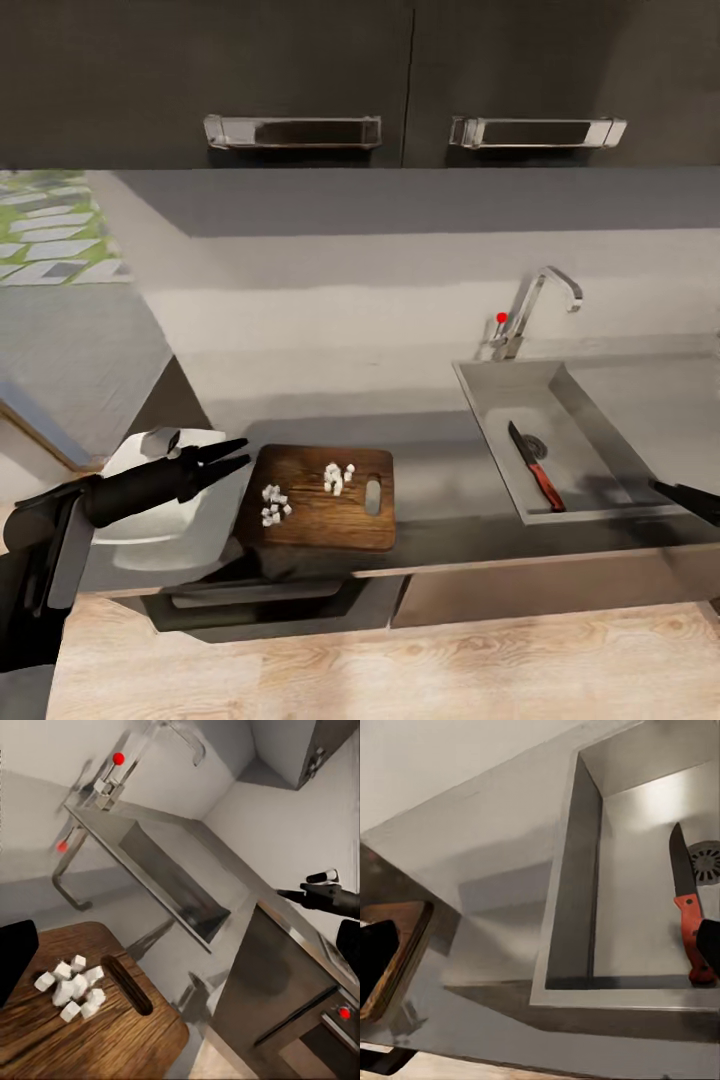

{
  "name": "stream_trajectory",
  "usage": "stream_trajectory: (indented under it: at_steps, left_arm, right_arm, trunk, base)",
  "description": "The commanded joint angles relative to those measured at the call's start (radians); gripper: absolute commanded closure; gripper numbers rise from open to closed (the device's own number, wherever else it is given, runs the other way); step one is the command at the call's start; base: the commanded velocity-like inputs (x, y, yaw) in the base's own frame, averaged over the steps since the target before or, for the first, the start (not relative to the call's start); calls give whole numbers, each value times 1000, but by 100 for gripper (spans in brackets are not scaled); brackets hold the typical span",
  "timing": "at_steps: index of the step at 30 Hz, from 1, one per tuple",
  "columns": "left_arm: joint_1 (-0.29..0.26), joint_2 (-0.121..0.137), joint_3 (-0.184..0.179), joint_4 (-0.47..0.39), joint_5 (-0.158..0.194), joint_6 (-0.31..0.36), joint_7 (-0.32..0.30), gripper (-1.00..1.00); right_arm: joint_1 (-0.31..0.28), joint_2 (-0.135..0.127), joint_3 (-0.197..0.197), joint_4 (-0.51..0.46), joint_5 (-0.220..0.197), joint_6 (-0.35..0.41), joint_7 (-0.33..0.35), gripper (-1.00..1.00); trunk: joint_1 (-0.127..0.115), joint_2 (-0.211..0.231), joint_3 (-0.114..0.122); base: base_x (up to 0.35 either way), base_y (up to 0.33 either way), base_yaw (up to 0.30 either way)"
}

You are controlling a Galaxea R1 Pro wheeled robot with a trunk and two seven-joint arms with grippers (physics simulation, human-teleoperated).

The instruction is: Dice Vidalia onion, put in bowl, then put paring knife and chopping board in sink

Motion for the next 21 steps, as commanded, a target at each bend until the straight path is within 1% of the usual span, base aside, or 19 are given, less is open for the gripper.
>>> stream_trajectory:
  at_steps: [1,2,3,5,6,10,13,15,19,21]
  left_arm:
    - [1,-6,6,-3,8,16,4,-100]
    - [2,-11,12,-2,14,21,10,-100]
    - [2,-5,17,-1,20,27,15,-100]
    - [3,6,5,0,30,20,15,-100]
    - [4,3,0,1,24,14,9,-100]
    - [4,-3,-23,1,2,-8,-13,-100]
    - [4,-3,-39,1,-2,-25,-30,-100]
    - [4,-3,-41,1,-2,-35,-41,-100]
    - [4,-3,-41,1,-1,-32,-64,-100]
    - [4,-3,-40,1,-1,-30,-65,-100]
  right_arm:
    - [-7,6,5,6,-8,4,-4,-100]
    - [-9,11,11,6,-11,-1,-10,-100]
    - [-9,17,16,4,-6,-6,-15,-100]
    - [-9,17,28,3,6,-5,-26,-100]
    - [-9,21,33,2,11,0,-32,-100]
    - [-9,26,27,0,15,11,-9,-100]
    - [-9,25,27,0,15,7,2,-100]
    - [-9,27,28,-2,10,1,3,-100]
    - [-9,27,34,-4,2,-19,0,-100]
    - [-9,25,28,-1,13,-30,-11,-100]
  trunk:
    - [1,-2,-2]
    - [1,-2,-2]
    - [1,-2,-2]
    - [1,-2,-2]
    - [1,-2,-2]
    - [1,-2,-2]
    - [1,-2,-2]
    - [1,-2,-2]
    - [1,-2,-2]
    - [1,-2,-2]
  base:
    - [0,0,0]
    - [0,0,0]
    - [0,0,0]
    - [0,0,0]
    - [0,0,0]
    - [0,0,0]
    - [-2,27,0]
    - [-63,195,0]
    - [-119,264,0]
    - [-139,287,0]
